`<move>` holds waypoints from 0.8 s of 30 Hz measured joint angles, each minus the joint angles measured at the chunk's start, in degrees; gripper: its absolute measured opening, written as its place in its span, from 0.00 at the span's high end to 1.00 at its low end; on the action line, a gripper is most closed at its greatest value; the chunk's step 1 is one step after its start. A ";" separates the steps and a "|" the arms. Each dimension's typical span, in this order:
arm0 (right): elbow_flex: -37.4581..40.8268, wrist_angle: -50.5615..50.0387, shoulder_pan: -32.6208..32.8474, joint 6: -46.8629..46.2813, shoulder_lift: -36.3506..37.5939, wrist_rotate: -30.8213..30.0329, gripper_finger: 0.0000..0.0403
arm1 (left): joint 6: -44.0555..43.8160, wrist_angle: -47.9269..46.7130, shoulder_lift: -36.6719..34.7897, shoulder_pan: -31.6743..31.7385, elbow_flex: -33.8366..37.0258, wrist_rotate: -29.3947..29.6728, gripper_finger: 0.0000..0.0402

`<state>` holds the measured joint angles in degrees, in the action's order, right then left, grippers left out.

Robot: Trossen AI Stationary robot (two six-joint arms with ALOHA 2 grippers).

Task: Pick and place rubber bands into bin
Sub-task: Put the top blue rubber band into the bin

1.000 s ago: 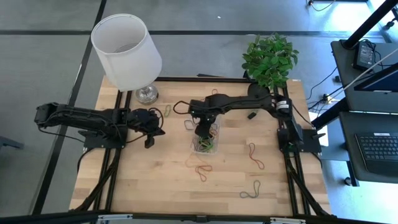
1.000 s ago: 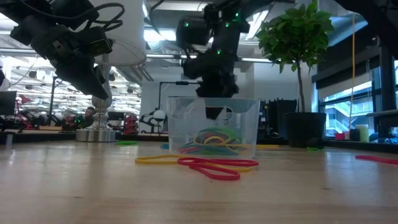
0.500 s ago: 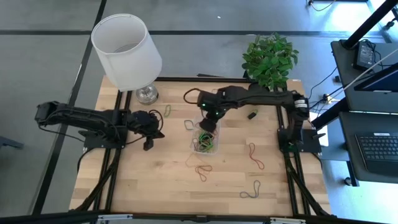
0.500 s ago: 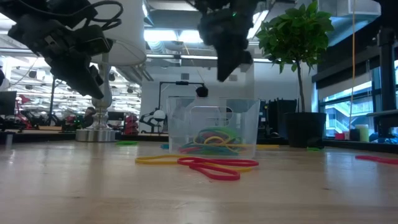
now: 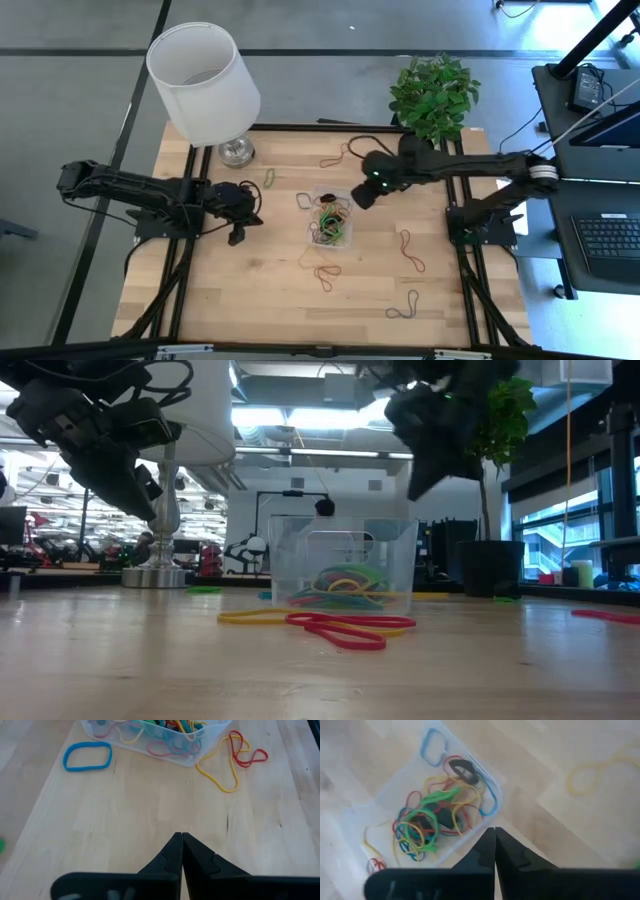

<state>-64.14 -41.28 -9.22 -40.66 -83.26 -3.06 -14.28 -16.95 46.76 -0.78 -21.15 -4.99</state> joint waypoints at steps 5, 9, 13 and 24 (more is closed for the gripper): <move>9.56 4.53 -0.08 -5.81 5.56 -2.03 0.99 | 0.04 0.00 0.00 0.00 0.00 2.74 0.99; 13.87 5.49 0.01 -6.64 6.96 -1.77 0.98 | 0.06 0.42 0.00 0.20 0.00 8.44 0.99; 17.15 5.31 -0.05 -4.32 7.12 -1.77 0.98 | 0.04 1.30 0.00 1.67 0.00 12.80 0.99; 27.41 8.32 -0.02 0.71 8.94 2.84 0.98 | 1.83 3.12 4.17 7.49 -4.19 12.03 0.84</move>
<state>-36.73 -32.96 -9.23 -39.96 -74.32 -0.22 -12.45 -13.82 50.93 6.71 -25.34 7.04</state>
